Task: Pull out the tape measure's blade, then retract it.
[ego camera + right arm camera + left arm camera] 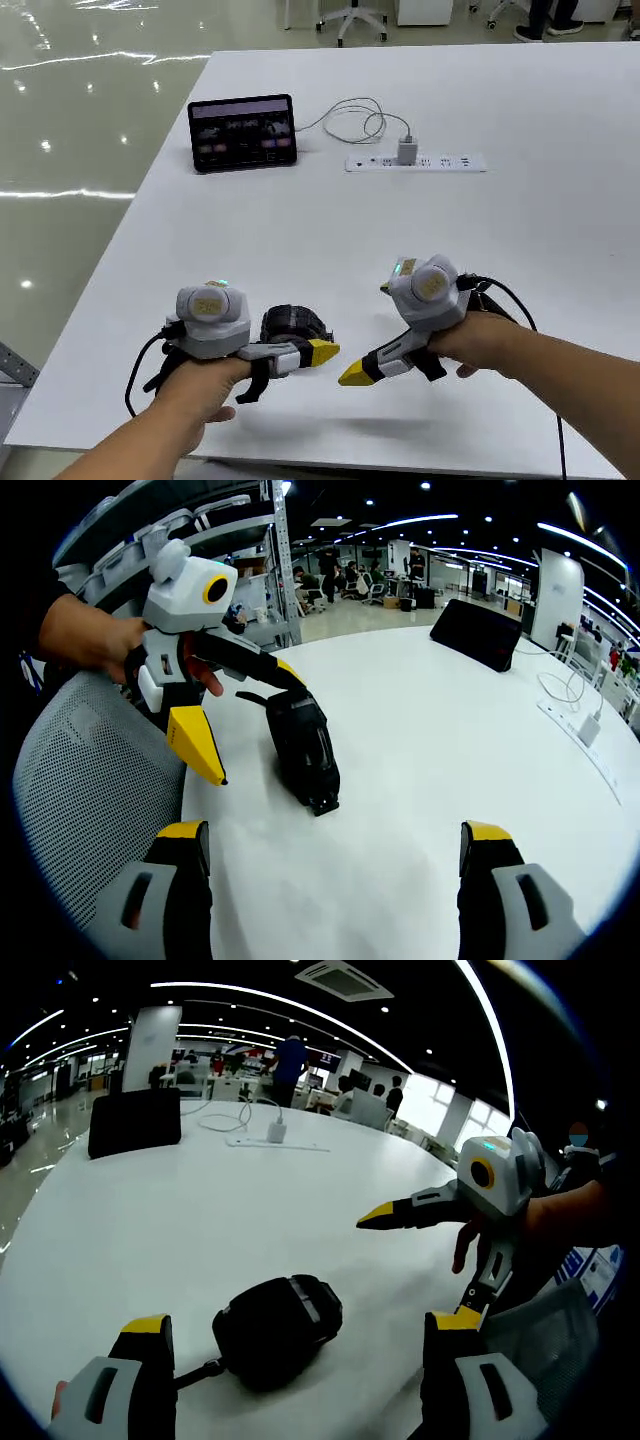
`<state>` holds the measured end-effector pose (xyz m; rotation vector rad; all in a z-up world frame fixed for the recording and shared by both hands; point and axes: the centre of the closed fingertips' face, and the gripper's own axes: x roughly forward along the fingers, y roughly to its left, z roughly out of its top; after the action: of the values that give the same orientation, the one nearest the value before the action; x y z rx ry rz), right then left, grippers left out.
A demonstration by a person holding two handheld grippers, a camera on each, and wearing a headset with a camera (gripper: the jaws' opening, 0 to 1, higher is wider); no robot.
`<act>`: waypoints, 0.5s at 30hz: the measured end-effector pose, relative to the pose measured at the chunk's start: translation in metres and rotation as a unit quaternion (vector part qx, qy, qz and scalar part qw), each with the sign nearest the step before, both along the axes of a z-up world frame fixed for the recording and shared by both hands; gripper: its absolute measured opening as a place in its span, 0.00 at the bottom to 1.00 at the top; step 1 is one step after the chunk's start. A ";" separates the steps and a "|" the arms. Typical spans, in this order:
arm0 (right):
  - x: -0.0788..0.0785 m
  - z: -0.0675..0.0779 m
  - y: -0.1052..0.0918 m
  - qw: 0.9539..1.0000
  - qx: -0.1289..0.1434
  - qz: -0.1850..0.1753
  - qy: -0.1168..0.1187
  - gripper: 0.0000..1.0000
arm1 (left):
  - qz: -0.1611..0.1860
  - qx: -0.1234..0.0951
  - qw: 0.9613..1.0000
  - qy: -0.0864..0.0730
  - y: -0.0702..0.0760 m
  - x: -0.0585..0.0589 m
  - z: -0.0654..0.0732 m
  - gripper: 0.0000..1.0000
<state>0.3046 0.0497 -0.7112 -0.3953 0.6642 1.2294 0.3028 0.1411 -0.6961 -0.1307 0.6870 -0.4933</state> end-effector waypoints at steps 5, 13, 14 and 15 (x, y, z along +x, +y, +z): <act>0.009 0.012 -0.017 0.998 0.028 -0.048 0.003 0.99 | -0.015 0.004 1.000 -0.010 0.005 -0.001 0.006 1.00; 0.022 0.019 -0.067 0.994 0.035 -0.102 -0.006 1.00 | -0.032 0.012 0.999 -0.023 0.014 -0.003 0.013 1.00; 0.023 0.019 -0.075 0.993 0.035 -0.110 -0.005 1.00 | -0.033 0.012 0.999 -0.022 0.016 -0.004 0.013 1.00; 0.023 0.020 -0.082 0.993 0.033 -0.114 -0.009 1.00 | -0.034 0.011 0.999 -0.022 0.017 -0.004 0.013 1.00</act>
<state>0.3276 -0.0318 -0.6911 -0.2669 0.6341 1.0271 0.2987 0.1582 -0.6831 -0.0752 0.6563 -0.5516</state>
